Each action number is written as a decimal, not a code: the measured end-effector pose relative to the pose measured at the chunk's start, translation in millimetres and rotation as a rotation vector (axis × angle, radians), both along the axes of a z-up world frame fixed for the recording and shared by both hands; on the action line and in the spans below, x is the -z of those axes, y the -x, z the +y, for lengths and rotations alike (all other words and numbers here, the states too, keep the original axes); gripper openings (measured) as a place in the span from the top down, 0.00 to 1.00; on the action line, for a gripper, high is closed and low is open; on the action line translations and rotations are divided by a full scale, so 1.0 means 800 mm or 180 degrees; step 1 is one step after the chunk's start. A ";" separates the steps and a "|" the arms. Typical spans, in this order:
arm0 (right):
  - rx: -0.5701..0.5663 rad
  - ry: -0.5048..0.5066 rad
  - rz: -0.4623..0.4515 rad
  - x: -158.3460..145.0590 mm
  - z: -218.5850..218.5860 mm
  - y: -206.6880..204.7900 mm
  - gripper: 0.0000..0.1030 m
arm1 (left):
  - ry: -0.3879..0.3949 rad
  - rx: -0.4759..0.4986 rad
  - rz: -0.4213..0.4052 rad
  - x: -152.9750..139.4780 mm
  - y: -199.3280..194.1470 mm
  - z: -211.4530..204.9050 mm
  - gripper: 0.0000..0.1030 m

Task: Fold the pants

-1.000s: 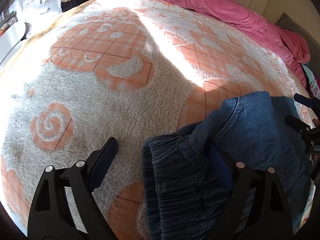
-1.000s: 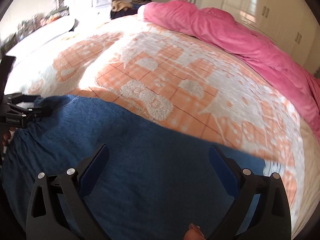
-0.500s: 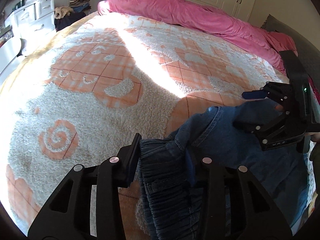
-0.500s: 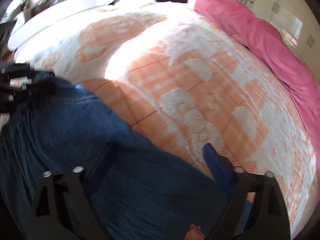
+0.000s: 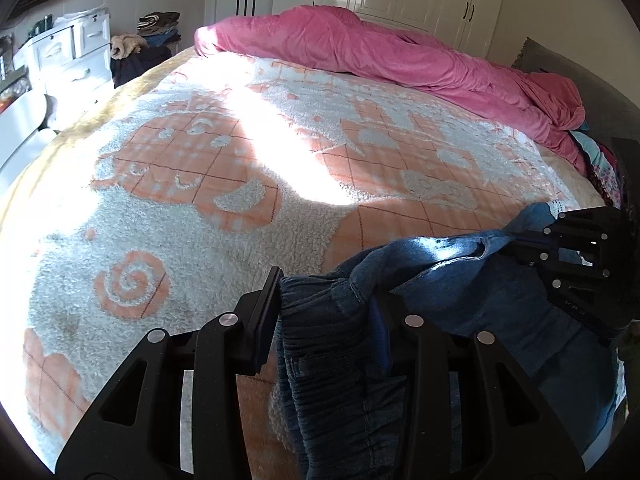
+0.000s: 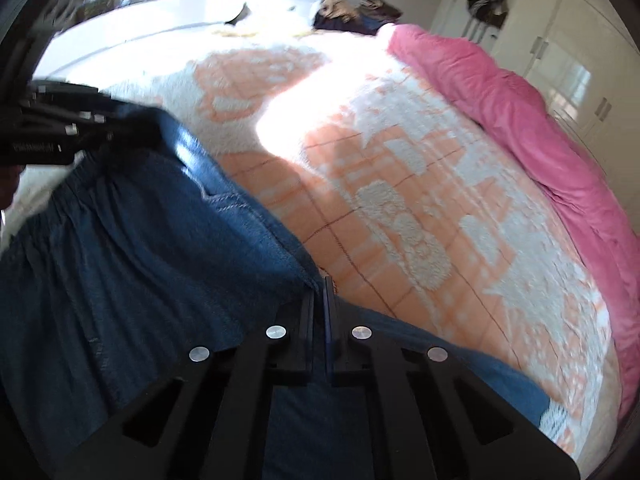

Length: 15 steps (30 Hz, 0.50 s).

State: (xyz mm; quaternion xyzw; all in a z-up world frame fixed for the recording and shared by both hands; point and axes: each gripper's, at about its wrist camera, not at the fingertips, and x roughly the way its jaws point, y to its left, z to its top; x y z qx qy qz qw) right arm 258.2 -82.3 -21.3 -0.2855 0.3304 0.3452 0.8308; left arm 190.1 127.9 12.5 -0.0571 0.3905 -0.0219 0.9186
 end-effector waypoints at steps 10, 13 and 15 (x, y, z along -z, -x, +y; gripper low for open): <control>0.0145 -0.0572 -0.0058 -0.047 -0.055 0.086 0.97 | 0.0036 0.0182 -0.0209 -0.031 0.057 -0.023 0.70; 0.0174 -0.0648 0.0024 -0.043 -0.069 0.115 0.97 | 0.0072 0.0228 -0.0234 -0.033 0.084 -0.029 0.69; 0.0168 -0.0686 0.0066 -0.040 -0.076 0.138 0.97 | 0.0089 0.0253 -0.0248 -0.034 0.102 -0.032 0.69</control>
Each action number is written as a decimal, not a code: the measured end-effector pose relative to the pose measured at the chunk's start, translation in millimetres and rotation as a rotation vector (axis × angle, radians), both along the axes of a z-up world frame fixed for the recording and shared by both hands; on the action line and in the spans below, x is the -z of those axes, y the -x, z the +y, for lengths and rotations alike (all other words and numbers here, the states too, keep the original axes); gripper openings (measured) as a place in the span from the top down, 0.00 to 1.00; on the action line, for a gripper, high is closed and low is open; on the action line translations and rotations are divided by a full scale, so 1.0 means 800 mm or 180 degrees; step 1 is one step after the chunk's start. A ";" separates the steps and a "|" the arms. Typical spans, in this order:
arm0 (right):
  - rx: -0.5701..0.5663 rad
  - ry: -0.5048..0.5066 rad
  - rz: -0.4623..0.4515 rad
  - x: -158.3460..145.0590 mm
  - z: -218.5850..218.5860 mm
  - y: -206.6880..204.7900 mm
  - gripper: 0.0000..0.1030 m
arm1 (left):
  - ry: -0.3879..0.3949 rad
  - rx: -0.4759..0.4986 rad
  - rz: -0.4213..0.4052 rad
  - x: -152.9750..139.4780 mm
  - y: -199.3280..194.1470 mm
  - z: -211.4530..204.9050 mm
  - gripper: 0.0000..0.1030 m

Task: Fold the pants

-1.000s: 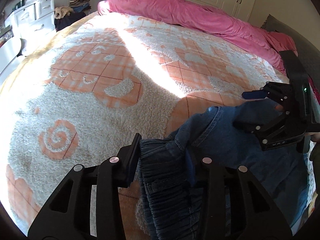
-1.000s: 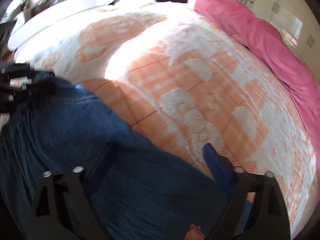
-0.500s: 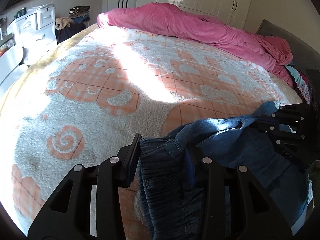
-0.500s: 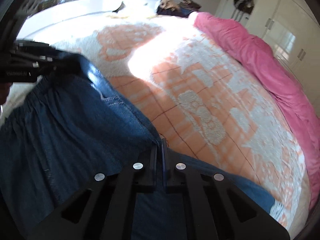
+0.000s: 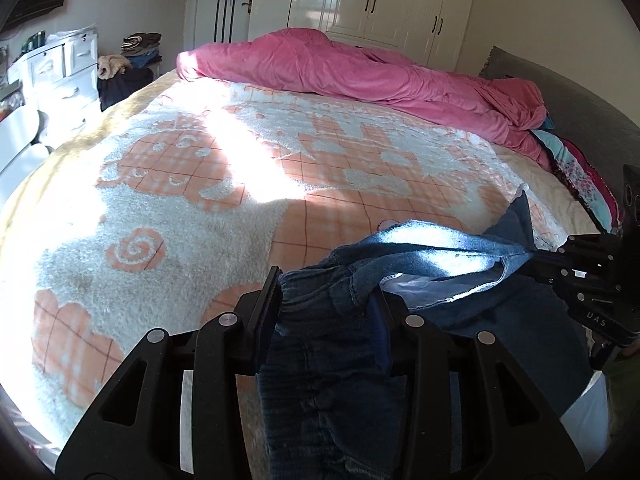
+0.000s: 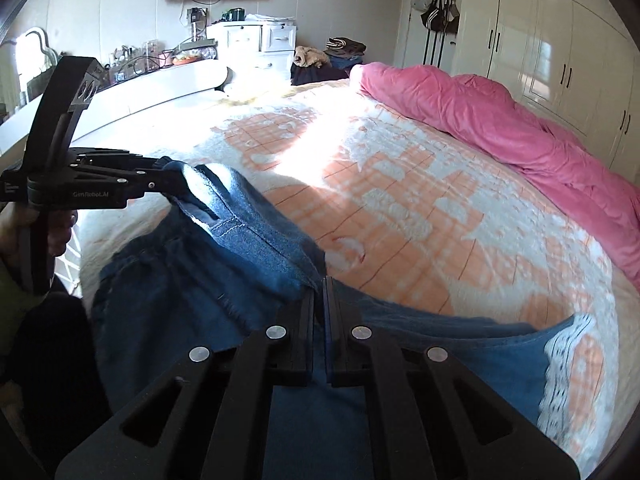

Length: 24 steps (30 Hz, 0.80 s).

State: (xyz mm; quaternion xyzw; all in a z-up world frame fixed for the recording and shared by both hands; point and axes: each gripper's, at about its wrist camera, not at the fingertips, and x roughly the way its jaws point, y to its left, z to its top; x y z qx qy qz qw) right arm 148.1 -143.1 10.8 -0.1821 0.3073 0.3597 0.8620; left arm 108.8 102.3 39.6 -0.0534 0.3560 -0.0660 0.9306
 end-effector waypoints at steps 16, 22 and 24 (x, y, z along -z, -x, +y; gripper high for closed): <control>-0.0259 -0.0016 0.0406 0.052 -0.002 0.135 0.97 | 0.0078 0.0083 0.0270 0.028 0.094 0.004 0.66; -0.0299 -0.0045 0.0551 0.063 -0.004 0.151 0.97 | 0.0121 0.0052 0.0415 0.043 0.110 0.009 0.65; -0.0329 -0.0037 0.0626 0.070 -0.001 0.156 0.97 | 0.0131 0.0043 0.0443 0.045 0.113 0.011 0.64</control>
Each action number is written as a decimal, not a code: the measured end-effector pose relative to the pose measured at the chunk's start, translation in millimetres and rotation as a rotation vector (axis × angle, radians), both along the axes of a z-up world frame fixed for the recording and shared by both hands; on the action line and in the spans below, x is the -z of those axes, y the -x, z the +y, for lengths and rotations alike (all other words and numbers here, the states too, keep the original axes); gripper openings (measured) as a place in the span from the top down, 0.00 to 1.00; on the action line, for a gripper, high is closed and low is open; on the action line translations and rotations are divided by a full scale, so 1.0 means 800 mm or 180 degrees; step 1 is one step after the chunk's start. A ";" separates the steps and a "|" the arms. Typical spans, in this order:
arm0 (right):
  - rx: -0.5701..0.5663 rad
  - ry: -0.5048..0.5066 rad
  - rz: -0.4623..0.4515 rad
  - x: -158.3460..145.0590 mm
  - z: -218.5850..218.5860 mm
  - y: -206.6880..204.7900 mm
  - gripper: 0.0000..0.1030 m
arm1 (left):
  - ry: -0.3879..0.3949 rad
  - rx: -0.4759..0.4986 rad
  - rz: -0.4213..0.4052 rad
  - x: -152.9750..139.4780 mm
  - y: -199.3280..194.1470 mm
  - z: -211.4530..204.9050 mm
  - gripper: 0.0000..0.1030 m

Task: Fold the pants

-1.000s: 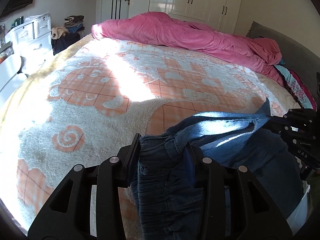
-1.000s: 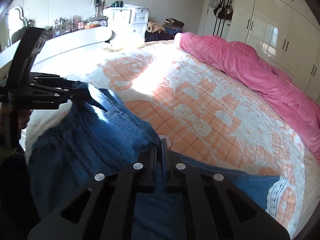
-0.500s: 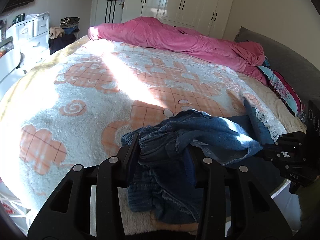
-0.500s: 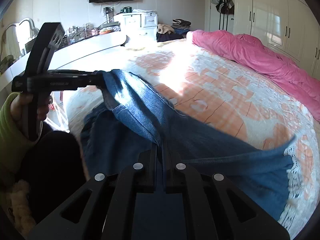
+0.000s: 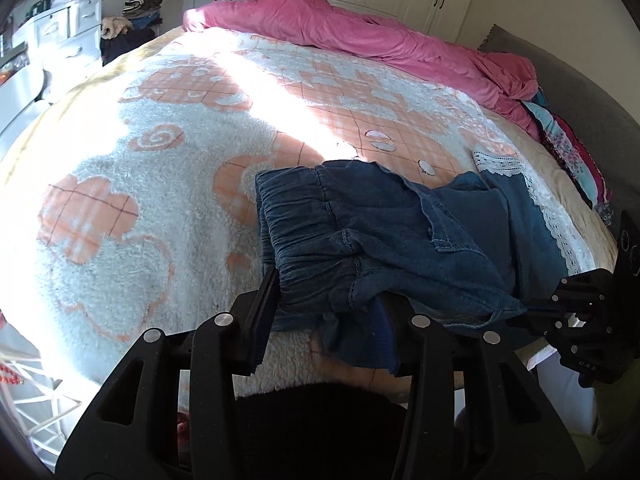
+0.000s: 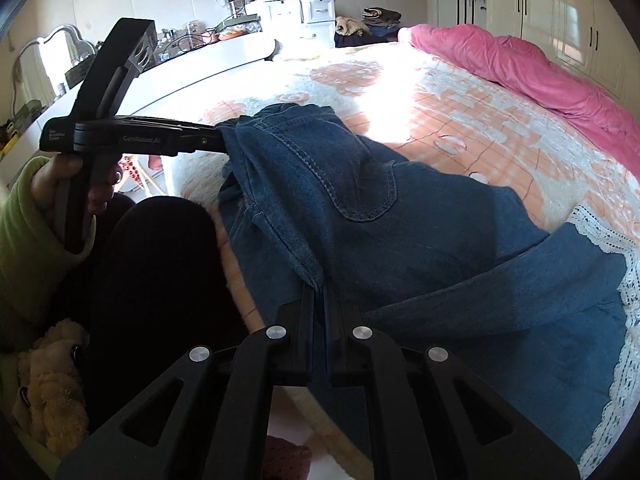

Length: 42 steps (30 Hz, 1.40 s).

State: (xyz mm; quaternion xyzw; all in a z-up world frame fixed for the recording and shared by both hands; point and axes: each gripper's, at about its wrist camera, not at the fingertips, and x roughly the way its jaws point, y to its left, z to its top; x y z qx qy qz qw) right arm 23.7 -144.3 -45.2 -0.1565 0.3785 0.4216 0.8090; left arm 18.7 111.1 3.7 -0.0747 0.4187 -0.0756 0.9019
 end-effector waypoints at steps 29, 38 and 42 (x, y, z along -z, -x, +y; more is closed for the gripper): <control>-0.0060 -0.0037 0.0235 0.031 0.019 0.013 0.89 | -0.0005 0.0137 -0.0014 -0.041 0.004 -0.048 0.47; -0.0021 -0.0324 0.0173 -0.009 0.001 0.025 0.67 | -0.0666 -0.0045 0.0291 0.028 -0.008 -0.050 0.45; 0.0249 -0.0314 0.0003 -0.021 0.005 0.002 0.66 | -0.0639 -0.0058 0.0250 0.030 -0.006 -0.046 0.44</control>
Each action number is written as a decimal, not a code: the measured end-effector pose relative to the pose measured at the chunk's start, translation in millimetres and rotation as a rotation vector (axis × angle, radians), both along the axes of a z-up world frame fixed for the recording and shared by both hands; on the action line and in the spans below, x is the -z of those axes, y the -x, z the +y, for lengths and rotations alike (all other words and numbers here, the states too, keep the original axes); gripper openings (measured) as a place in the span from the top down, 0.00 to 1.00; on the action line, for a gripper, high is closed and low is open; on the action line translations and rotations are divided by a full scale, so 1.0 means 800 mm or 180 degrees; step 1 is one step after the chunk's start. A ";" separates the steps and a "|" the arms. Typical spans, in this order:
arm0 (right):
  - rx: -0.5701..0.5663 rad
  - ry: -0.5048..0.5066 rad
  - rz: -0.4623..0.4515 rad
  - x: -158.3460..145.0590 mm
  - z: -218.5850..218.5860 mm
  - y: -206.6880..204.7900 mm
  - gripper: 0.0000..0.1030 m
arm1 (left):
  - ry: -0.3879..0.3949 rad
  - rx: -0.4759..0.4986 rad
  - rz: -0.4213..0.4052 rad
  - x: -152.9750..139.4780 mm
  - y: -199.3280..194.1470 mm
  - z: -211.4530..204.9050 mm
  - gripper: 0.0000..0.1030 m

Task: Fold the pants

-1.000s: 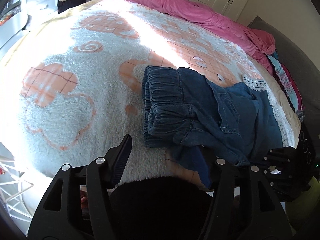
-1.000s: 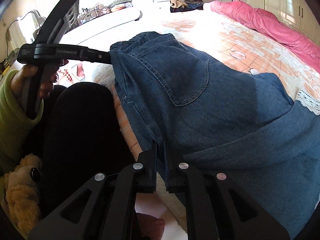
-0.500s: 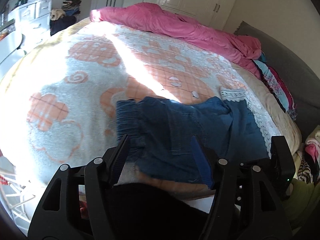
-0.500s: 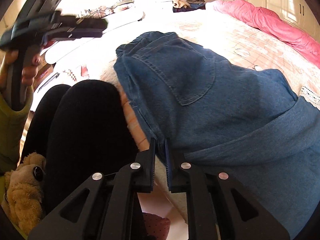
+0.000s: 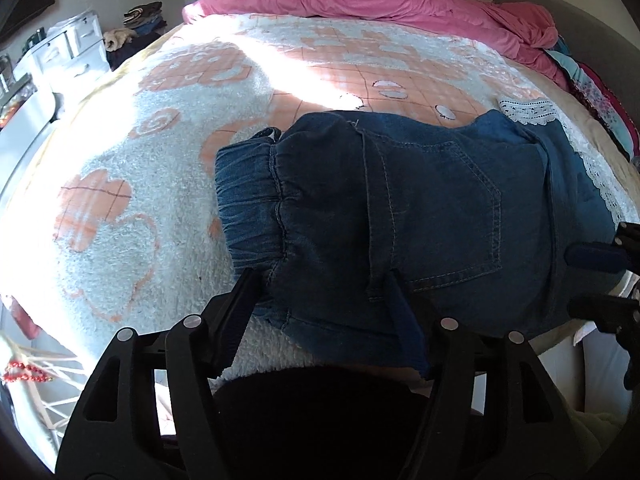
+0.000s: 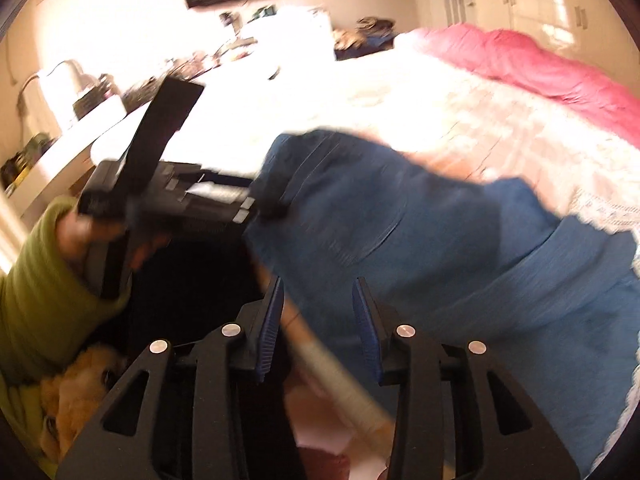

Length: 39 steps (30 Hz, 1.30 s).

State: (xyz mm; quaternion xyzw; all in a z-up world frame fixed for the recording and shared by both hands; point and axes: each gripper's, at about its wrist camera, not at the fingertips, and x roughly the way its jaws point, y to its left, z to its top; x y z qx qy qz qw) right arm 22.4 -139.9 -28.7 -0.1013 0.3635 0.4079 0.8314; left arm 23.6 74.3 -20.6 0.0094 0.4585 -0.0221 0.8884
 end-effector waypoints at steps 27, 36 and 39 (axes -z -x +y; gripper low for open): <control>0.0935 0.0008 0.0069 -0.023 -0.106 -0.039 0.51 | 0.0203 -0.0135 -0.0568 -0.082 0.052 0.003 0.31; 0.1255 0.0031 -0.0095 -0.043 -0.154 -0.065 0.46 | 0.0348 0.0345 -0.0434 -0.070 0.035 -0.065 0.31; 0.1316 0.0040 -0.0079 -0.043 -0.159 -0.076 0.46 | 0.0397 0.0513 -0.0365 -0.063 0.029 -0.092 0.31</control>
